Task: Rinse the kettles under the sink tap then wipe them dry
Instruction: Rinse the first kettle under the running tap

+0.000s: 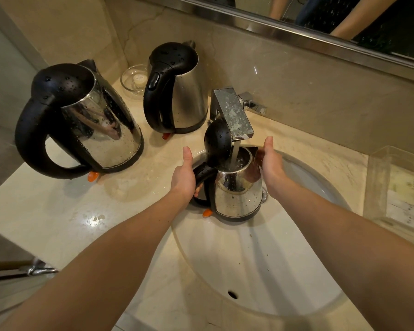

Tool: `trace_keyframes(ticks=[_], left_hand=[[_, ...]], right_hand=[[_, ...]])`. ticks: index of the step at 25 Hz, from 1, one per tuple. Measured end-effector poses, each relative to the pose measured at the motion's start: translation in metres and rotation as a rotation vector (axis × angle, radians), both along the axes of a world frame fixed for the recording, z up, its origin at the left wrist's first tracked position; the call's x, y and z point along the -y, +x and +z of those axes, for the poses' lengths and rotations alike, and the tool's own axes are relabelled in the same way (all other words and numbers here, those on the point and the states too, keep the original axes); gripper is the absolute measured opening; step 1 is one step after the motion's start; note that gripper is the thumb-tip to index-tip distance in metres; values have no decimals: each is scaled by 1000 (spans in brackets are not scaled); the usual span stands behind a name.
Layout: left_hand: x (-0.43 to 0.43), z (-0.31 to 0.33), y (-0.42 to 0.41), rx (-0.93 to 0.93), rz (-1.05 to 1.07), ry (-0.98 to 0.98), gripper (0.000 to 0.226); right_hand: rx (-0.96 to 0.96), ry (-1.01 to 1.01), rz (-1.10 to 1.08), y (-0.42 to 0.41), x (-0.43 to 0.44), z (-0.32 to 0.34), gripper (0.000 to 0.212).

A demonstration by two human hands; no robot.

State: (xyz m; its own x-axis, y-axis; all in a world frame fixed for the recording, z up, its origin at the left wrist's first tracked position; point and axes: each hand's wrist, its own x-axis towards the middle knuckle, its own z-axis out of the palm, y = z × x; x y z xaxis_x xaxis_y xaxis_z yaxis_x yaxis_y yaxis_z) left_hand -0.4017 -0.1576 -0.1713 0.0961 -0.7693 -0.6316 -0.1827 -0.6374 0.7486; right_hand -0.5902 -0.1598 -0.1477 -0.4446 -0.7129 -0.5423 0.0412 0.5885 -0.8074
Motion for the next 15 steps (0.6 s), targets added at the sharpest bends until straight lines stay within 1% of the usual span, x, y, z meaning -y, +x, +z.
trace_keyframes(ticks=[4, 12, 15], left_hand=[[-1, 2, 0, -13, 10, 14, 99], [-1, 2, -1, 10, 5, 14, 99], [-1, 3, -1, 6, 10, 9, 98]], right_hand=[[-45, -52, -7, -13, 5, 6, 62], [-102, -199, 0, -8, 35, 43, 68], [-108, -217, -4, -8, 45, 52, 71]])
